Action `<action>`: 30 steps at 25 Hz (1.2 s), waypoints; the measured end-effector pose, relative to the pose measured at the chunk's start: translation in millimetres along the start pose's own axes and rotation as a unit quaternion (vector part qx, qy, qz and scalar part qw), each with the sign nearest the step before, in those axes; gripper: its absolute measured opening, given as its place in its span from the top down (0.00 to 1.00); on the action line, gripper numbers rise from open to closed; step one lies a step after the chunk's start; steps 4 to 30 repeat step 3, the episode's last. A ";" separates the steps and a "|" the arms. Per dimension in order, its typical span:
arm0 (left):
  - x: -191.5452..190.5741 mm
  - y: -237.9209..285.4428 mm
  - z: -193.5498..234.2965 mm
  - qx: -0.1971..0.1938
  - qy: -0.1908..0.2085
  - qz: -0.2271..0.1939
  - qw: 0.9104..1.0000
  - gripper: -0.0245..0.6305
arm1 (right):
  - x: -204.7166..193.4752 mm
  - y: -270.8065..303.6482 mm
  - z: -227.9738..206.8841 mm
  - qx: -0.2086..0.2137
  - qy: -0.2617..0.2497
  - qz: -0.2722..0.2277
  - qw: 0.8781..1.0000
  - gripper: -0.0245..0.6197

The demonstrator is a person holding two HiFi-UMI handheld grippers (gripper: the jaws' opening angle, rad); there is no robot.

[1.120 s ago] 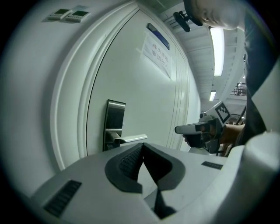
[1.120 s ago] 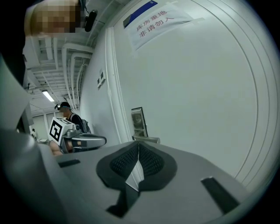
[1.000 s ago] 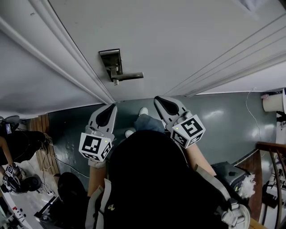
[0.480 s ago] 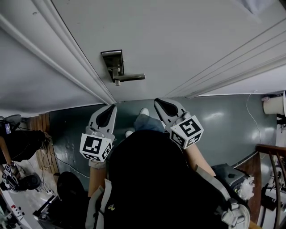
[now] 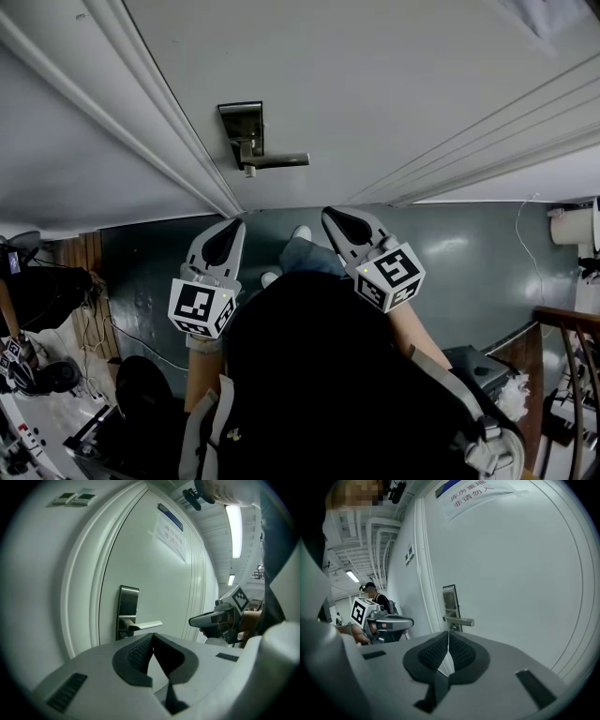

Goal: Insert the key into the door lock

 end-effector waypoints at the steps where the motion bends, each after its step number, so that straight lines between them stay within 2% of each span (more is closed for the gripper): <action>1: -0.5 -0.6 0.5 0.001 0.000 0.001 1.000 0.95 | -0.3 0.5 0.3 0.000 0.000 0.000 1.000 0.93; 30: -1.6 -1.7 1.5 0.002 0.000 0.002 1.000 0.95 | -0.9 1.5 1.0 0.001 0.000 0.000 1.000 0.93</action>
Point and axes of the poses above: the fingertips, and each gripper's own axes: y forward along the fingers, z to its left, x out of its top, the point moved 8 cm from there along -y, backward along the fingers, and after that the axes turned 9 degrees about -z, right-handed, at the moved point
